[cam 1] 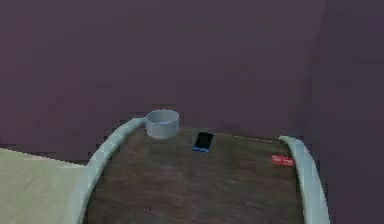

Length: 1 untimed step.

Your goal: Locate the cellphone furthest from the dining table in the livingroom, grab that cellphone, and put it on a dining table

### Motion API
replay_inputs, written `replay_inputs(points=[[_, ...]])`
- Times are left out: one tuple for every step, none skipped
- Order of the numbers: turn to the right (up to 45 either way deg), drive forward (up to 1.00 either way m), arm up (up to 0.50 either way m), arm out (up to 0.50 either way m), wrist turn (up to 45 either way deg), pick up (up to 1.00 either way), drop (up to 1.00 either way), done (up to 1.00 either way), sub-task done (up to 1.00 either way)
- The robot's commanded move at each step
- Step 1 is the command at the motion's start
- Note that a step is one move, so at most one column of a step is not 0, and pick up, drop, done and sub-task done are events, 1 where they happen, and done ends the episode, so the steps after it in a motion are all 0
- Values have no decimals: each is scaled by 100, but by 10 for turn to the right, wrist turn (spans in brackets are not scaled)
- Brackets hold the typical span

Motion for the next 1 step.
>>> replay_inputs(points=[[-450,0,0,0,0,0,0,0,0]])
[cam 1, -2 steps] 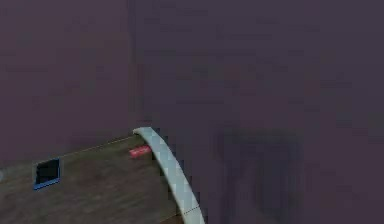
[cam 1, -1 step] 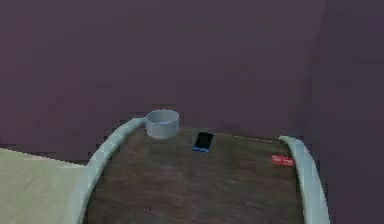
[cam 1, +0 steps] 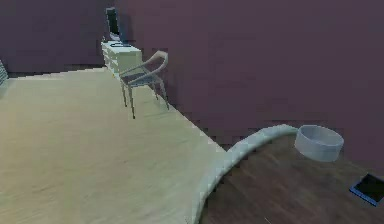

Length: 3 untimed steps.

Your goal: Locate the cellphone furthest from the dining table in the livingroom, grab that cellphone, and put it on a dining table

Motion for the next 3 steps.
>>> replay_inputs(points=[[-360,0,0,0,0,0,0,0,0],[0,0,50,0,0,0,0,0,0],[0,0,38,0,0,0,0,0,0]])
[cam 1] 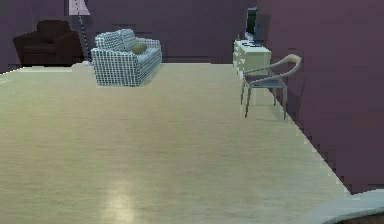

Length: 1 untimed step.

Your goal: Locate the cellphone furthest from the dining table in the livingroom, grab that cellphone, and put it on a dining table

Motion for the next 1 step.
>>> replay_inputs(points=[[0,0,0,44,0,0,0,0,0]])
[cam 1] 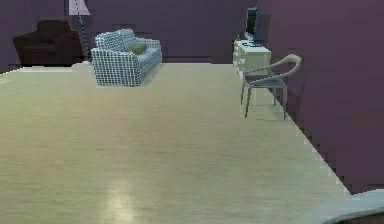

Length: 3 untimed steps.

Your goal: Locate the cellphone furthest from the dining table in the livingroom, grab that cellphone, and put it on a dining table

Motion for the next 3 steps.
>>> replay_inputs(points=[[0,0,0,0,450,0,0,0,0],[0,0,0,0,450,0,0,0,0],[0,0,0,0,450,0,0,0,0]])
